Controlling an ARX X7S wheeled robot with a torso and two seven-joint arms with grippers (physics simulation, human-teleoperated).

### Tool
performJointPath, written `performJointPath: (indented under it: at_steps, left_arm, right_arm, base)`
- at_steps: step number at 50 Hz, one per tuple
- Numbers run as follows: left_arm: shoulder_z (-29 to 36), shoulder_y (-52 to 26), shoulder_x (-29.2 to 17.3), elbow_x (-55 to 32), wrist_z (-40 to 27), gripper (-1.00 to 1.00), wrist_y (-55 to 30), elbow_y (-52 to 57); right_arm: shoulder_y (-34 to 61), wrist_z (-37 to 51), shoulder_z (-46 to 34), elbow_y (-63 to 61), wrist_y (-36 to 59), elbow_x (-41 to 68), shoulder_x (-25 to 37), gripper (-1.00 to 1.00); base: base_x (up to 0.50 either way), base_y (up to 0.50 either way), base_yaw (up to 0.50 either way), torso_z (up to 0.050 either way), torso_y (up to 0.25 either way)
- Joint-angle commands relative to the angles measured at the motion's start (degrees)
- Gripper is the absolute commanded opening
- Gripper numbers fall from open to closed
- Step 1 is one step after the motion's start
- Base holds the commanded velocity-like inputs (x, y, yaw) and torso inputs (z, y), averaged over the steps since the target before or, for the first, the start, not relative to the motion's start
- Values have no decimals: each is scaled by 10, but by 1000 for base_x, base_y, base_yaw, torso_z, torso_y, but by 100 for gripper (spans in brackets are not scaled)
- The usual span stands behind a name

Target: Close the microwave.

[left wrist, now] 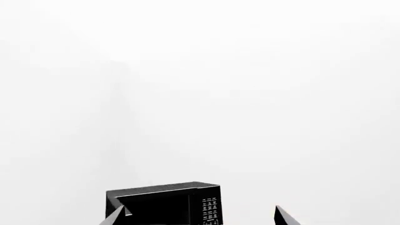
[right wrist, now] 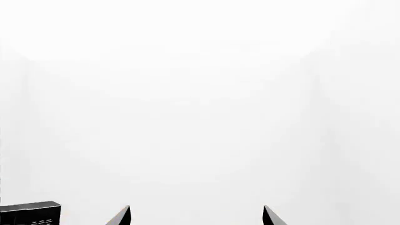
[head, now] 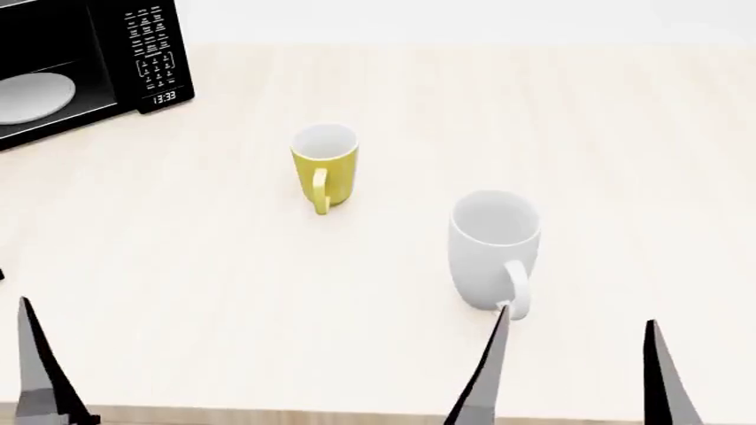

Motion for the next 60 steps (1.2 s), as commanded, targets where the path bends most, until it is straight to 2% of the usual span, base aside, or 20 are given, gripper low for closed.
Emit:
performJointPath:
  at_steps: [1,15,16,60]
  left_arm:
    - [-31,19,-2,25,-35,100,26,113]
    - [-16,21,-13,29,-44,100,20,112]
    - [-15,21,-14,28,-44,100,19,111]
    - [7,24,-37,23,-69,100,16,111]
  right_arm:
    - [-11,17,15,-76,-104,-22,4,100]
    - [-13,35,7,-79,-98,-42,12,100]
    - [-13,39,9,-79,-99,-67,9,100]
    - [-15,69,-20,-67,-105,-63,39,100]
  base:
    - [0,0,0,0,0]
    - [1,27,0,0,0]
    - [74,500,0,0,0]
    - [85,500,0,0,0]
